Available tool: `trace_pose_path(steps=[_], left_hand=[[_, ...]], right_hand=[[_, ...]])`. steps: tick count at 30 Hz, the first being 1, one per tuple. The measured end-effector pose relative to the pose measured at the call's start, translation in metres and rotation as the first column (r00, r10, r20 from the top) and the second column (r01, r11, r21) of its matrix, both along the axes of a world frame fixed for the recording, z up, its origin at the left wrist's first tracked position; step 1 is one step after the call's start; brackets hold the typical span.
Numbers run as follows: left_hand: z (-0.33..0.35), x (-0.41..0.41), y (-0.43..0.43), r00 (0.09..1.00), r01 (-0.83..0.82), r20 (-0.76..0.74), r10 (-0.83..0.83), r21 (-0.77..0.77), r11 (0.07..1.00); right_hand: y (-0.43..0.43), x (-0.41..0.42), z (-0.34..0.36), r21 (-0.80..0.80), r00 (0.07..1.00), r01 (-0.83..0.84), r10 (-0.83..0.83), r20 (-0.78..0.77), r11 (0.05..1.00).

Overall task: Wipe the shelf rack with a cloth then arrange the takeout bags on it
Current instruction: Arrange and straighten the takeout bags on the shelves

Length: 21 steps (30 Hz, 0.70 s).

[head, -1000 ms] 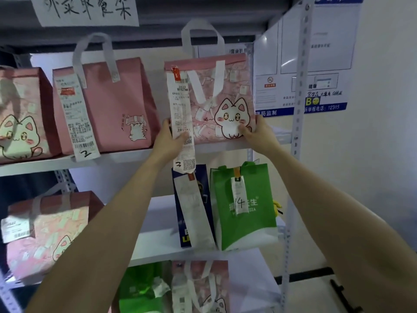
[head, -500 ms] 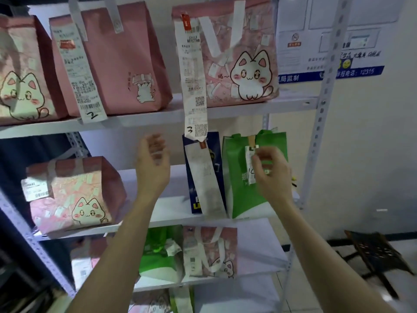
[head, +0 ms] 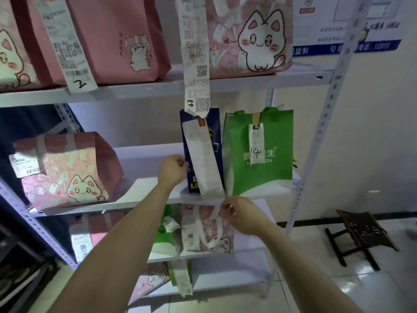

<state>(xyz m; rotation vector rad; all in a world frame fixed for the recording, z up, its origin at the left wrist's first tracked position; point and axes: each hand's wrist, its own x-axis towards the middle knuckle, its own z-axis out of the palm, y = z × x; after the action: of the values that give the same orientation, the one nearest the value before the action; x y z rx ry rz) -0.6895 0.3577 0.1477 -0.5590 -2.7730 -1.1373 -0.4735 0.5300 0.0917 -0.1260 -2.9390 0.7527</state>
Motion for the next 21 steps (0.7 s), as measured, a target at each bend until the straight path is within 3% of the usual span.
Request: trace_pose_path(steps=[6, 10, 14, 21], left_hand=[[-0.017, -0.015, -0.064, 0.995, -0.090, -0.033, 0.094, 0.099, 0.991], [-0.018, -0.035, -0.116, 0.969, -0.189, -0.155, 0.191, 0.027, 0.982], [-0.007, -0.046, -0.146, 0.962, -0.198, -0.187, 0.201, 0.037, 0.979], [0.002, -0.068, -0.183, 0.999, -0.037, -0.030, 0.043, 0.178, 0.983]], right_hand=[[-0.033, -0.040, 0.004, 0.002, 0.997, -0.066, 0.066, 0.034, 0.998], [-0.073, -0.073, 0.006, 0.009, 0.986, -0.154, 0.153, 0.070, 0.988], [-0.117, -0.103, 0.004, -0.015, 0.978, -0.174, 0.174, 0.113, 0.985], [-0.176, -0.145, 0.014, -0.046, 0.983, -0.163, 0.167, 0.078, 0.985]])
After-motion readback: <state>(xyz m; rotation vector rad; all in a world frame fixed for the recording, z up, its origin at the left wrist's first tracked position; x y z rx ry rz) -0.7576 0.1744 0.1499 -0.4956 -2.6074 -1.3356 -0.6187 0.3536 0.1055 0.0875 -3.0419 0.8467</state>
